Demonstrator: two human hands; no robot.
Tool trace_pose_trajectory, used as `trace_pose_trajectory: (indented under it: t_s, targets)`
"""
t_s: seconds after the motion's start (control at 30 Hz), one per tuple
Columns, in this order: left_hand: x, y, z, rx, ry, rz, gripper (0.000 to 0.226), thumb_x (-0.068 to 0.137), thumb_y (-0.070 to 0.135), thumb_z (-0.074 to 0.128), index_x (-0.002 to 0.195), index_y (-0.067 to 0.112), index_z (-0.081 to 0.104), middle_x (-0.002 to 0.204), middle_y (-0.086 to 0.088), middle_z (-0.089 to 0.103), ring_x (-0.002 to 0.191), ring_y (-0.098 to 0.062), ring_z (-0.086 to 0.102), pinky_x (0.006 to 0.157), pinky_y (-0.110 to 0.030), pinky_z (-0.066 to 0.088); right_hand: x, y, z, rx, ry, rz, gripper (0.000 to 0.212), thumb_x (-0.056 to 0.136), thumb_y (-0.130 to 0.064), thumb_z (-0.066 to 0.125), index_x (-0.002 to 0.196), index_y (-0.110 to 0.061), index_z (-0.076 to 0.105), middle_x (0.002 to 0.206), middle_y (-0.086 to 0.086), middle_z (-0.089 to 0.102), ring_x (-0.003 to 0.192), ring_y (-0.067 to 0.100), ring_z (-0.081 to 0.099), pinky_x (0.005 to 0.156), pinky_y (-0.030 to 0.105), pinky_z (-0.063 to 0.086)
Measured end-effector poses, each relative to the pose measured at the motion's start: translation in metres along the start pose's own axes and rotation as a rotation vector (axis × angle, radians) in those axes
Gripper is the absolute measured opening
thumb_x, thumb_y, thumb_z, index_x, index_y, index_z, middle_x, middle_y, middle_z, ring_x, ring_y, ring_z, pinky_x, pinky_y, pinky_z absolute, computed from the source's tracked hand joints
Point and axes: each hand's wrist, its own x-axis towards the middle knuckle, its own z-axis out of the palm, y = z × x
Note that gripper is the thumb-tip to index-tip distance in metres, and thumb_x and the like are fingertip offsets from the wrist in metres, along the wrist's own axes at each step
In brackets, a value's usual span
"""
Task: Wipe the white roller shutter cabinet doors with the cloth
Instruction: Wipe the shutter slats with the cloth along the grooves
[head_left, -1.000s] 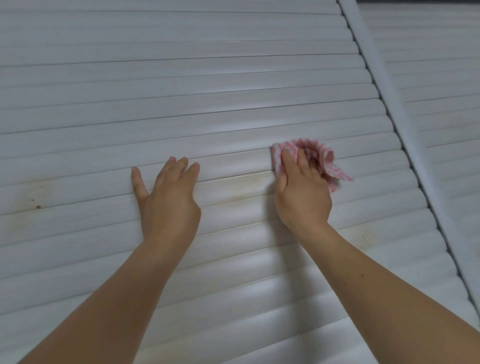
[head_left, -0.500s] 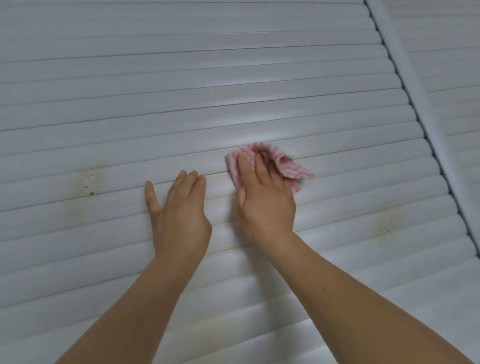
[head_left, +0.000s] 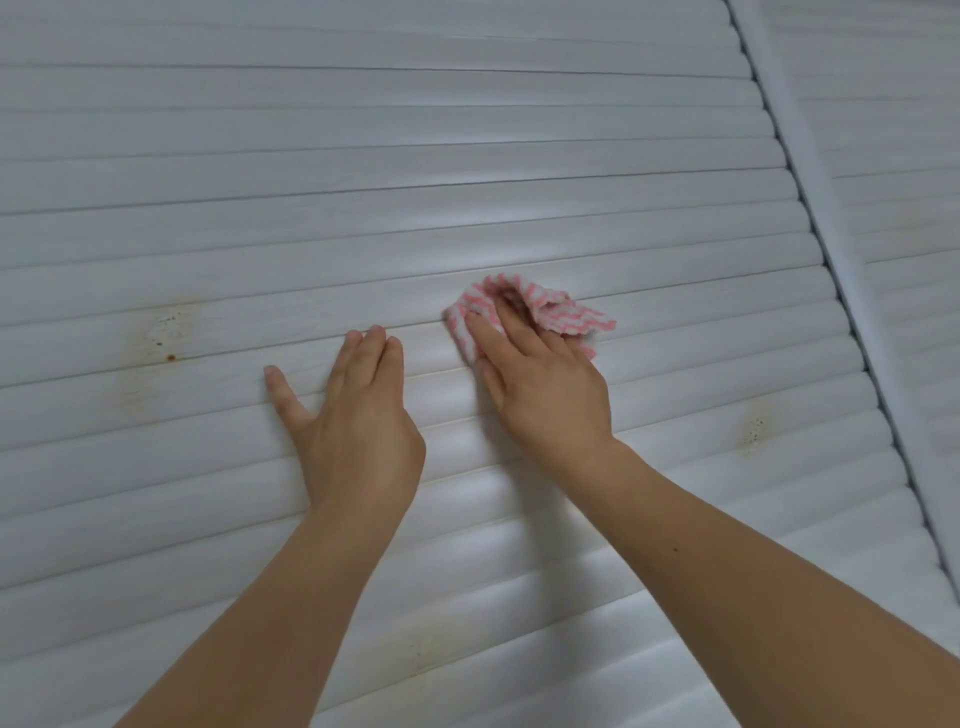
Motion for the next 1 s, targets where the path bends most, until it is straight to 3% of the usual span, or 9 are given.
trace_pose_trajectory:
  t_s: [0.13, 0.27, 0.43, 0.5, 0.63, 0.73, 0.83, 0.9, 1.0]
  targets:
    - [0.0, -0.001, 0.0, 0.013, -0.013, 0.006, 0.059, 0.089, 0.0, 0.041, 0.144, 0.018, 0.032, 0.154, 0.005, 0.024, 0.142, -0.007, 0.018, 0.109, -0.052, -0.014, -0.001, 0.048, -0.016, -0.047, -0.007, 0.117, 0.053, 0.093, -0.043, 0.025, 0.141, -0.031, 0.042, 0.149, -0.002, 0.04, 0.127, 0.026, 0.048, 0.095, 0.041, 0.042]
    - [0.0, -0.004, 0.0, 0.018, 0.038, 0.042, 0.055, 0.086, -0.001, 0.047, 0.139, 0.016, 0.042, 0.149, 0.003, 0.036, 0.138, -0.01, 0.029, 0.109, -0.049, -0.013, 0.0, 0.099, -0.03, -0.051, -0.015, 0.348, 0.047, 0.1, -0.037, 0.033, 0.147, -0.033, 0.029, 0.155, -0.008, 0.026, 0.138, 0.025, 0.03, 0.106, 0.047, 0.033]
    - [0.004, -0.005, 0.005, 0.005, 0.082, 0.082, 0.05, 0.077, -0.007, 0.054, 0.125, 0.008, 0.057, 0.135, -0.004, 0.054, 0.128, -0.019, 0.047, 0.11, -0.044, -0.007, 0.002, 0.102, -0.032, -0.034, -0.015, 0.563, 0.045, 0.101, -0.032, 0.029, 0.146, -0.029, 0.031, 0.153, 0.003, 0.027, 0.135, 0.03, 0.032, 0.102, 0.042, 0.031]
    - [0.004, -0.006, 0.004, 0.011, 0.089, 0.101, 0.05, 0.077, -0.008, 0.053, 0.124, 0.007, 0.058, 0.133, -0.005, 0.055, 0.126, -0.021, 0.049, 0.11, -0.043, -0.006, 0.0, 0.082, -0.027, -0.067, 0.016, 0.531, 0.044, 0.1, -0.029, 0.031, 0.144, -0.027, 0.035, 0.152, 0.006, 0.03, 0.135, 0.028, 0.03, 0.103, 0.036, 0.024]
    - [0.004, -0.006, -0.001, 0.017, 0.046, 0.108, 0.057, 0.081, -0.006, 0.043, 0.134, 0.012, 0.048, 0.144, 0.001, 0.043, 0.136, -0.013, 0.034, 0.11, -0.039, -0.016, -0.012, 0.027, -0.009, -0.016, 0.027, 0.396, 0.046, 0.096, -0.025, 0.036, 0.141, -0.026, 0.041, 0.148, 0.008, 0.038, 0.134, 0.029, 0.037, 0.094, 0.044, 0.042]
    - [0.004, -0.008, -0.001, -0.005, 0.043, 0.097, 0.065, 0.073, -0.004, 0.03, 0.132, 0.012, 0.051, 0.143, 0.0, 0.045, 0.135, -0.014, 0.036, 0.11, -0.038, -0.015, -0.024, -0.021, 0.004, 0.058, 0.006, 0.19, 0.051, 0.083, -0.023, 0.038, 0.13, -0.016, 0.057, 0.134, 0.013, 0.054, 0.12, 0.033, 0.054, 0.082, 0.045, 0.052]
    - [0.006, -0.013, 0.0, -0.05, 0.043, 0.091, 0.067, 0.07, 0.007, 0.022, 0.128, 0.013, 0.056, 0.139, 0.0, 0.049, 0.133, -0.014, 0.04, 0.11, -0.04, -0.013, -0.035, -0.056, 0.012, 0.101, -0.069, 0.066, 0.053, 0.078, -0.022, 0.037, 0.125, -0.021, 0.061, 0.13, 0.011, 0.059, 0.106, 0.033, 0.062, 0.077, 0.039, 0.052]
    - [0.006, -0.015, -0.001, -0.058, 0.046, 0.095, 0.064, 0.075, 0.014, 0.02, 0.127, 0.015, 0.057, 0.138, 0.0, 0.051, 0.131, -0.013, 0.042, 0.11, -0.041, -0.012, -0.041, -0.061, 0.01, 0.096, -0.076, 0.002, 0.055, 0.076, -0.02, 0.035, 0.123, -0.025, 0.064, 0.129, 0.008, 0.06, 0.094, 0.032, 0.066, 0.069, 0.035, 0.053]
    - [0.005, -0.017, -0.002, -0.039, 0.042, 0.134, 0.06, 0.074, 0.006, 0.026, 0.123, 0.011, 0.06, 0.134, -0.003, 0.054, 0.128, -0.016, 0.047, 0.11, -0.043, -0.009, -0.038, -0.042, 0.001, 0.059, -0.046, -0.084, 0.056, 0.074, -0.017, 0.033, 0.119, -0.025, 0.066, 0.127, 0.006, 0.062, 0.087, 0.032, 0.067, 0.064, 0.036, 0.055]
